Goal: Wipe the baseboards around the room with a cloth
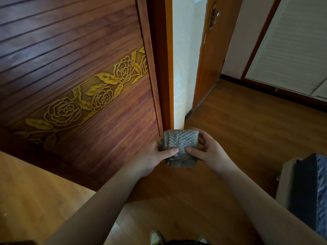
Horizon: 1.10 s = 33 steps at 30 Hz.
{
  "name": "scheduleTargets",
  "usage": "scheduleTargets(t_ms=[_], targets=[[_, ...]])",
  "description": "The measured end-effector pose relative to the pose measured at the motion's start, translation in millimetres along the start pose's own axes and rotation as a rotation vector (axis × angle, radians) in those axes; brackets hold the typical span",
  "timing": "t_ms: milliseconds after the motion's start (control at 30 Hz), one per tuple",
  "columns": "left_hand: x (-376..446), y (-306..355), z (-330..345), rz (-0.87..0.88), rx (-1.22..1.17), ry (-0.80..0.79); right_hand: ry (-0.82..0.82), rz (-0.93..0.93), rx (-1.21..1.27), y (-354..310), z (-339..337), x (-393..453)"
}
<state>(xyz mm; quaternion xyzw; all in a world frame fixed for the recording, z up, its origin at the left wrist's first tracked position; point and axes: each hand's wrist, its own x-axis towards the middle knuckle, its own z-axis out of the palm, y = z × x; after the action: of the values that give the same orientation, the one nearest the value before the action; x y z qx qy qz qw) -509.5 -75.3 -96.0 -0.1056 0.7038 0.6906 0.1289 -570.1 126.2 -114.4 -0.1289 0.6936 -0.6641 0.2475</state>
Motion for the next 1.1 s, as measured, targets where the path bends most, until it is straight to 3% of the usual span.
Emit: scheduleTargets(t_ms=[367, 500, 700, 800, 967, 1100], targets=[[-7.5, 1.1, -3.4, 0.050, 0.206, 0.051, -0.173, 0.073, 0.122, 0.4, 5.1, -10.2], [-7.5, 0.2, 0.8, 0.044, -0.062, -0.037, -0.132, -0.003, 0.173, 6.2, 6.9, -6.8], [-10.9, 2.3, 0.2, 0.113, -0.236, -0.058, -0.183, 0.063, 0.547, 9.9, 12.2, -9.5], [-11.0, 3.0, -3.3, 0.168, -0.134, -0.071, -0.199, 0.105, 0.636, 9.5, 12.8, -11.5], [-13.1, 8.4, -11.0, 0.293, 0.316, -0.019, -0.339, 0.121, 0.644, 8.7, 3.6, -13.1], [-16.1, 10.2, -11.3, 0.300, 0.469, 0.002, -0.222, 0.110, 0.402, 5.4, 12.2, -13.5]])
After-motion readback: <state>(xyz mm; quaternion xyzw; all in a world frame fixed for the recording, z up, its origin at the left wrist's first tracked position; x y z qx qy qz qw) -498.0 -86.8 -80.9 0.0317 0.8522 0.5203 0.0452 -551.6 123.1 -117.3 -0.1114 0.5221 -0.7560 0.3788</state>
